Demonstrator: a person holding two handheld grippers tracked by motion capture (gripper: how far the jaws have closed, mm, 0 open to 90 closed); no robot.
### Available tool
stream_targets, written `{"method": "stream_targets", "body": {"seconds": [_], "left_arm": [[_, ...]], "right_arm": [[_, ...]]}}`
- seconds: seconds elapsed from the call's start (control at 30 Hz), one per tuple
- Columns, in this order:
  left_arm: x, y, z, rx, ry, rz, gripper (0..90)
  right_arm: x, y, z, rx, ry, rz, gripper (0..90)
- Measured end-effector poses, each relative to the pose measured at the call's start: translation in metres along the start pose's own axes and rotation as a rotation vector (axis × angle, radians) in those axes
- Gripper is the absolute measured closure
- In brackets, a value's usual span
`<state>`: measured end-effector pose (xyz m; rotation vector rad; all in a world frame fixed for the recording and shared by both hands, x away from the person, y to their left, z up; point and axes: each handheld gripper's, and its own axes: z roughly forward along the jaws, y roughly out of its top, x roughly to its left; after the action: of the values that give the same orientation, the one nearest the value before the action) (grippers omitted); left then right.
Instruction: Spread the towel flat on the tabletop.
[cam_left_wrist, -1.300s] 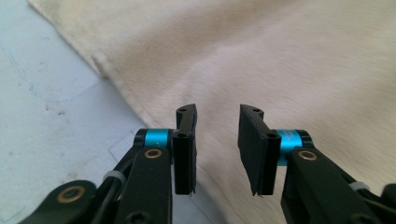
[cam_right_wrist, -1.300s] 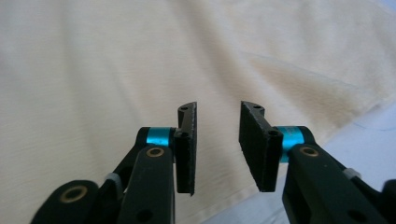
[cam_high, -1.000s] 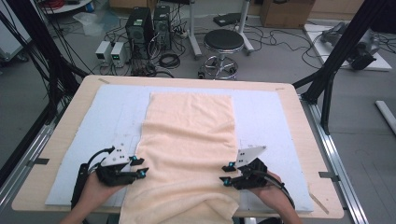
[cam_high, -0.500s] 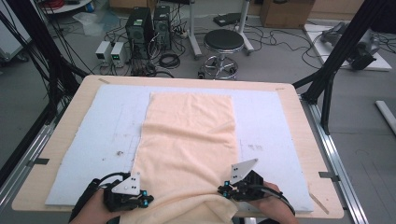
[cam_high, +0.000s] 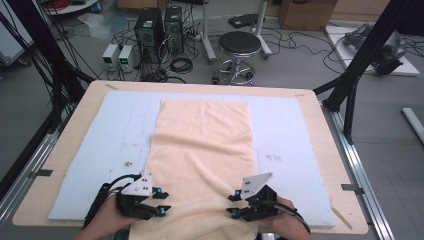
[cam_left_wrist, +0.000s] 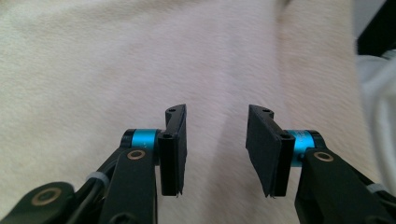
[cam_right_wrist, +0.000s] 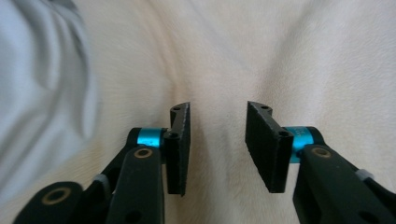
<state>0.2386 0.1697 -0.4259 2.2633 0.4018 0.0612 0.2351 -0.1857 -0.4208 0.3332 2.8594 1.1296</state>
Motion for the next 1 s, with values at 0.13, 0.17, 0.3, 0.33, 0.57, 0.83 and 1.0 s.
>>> {"method": "stream_targets", "body": {"seconds": [0.13, 0.17, 0.3, 0.33, 0.57, 0.83, 1.0], "left_arm": [[-0.002, -0.001, 0.014, 0.032, -0.004, 0.037, 77.2], [-0.003, -0.001, 0.014, 0.033, -0.002, 0.036, 83.5], [-0.005, -0.003, 0.011, 0.033, -0.004, 0.01, 89.0], [-0.008, -0.004, 0.009, 0.041, -0.022, 0.015, 89.1], [-0.015, -0.006, -0.012, -0.037, -0.03, 0.013, 78.2], [0.02, -0.014, -0.005, 0.04, 0.084, -0.035, 62.4], [0.018, -0.018, -0.006, 0.011, 0.076, -0.052, 84.4]], "right_arm": [[-0.002, -0.001, 0.013, 0.043, 0.0, -0.016, 78.5], [-0.001, 0.0, 0.012, 0.046, 0.005, -0.025, 80.7], [0.001, -0.001, 0.012, 0.049, 0.019, -0.023, 83.6], [0.002, -0.001, 0.011, 0.047, 0.024, -0.025, 83.5], [0.0, -0.004, -0.015, -0.025, 0.037, -0.013, 68.0], [-0.032, -0.006, -0.013, 0.001, -0.034, 0.039, 62.6], [-0.03, -0.014, 0.001, 0.039, -0.017, 0.041, 73.8]]}}
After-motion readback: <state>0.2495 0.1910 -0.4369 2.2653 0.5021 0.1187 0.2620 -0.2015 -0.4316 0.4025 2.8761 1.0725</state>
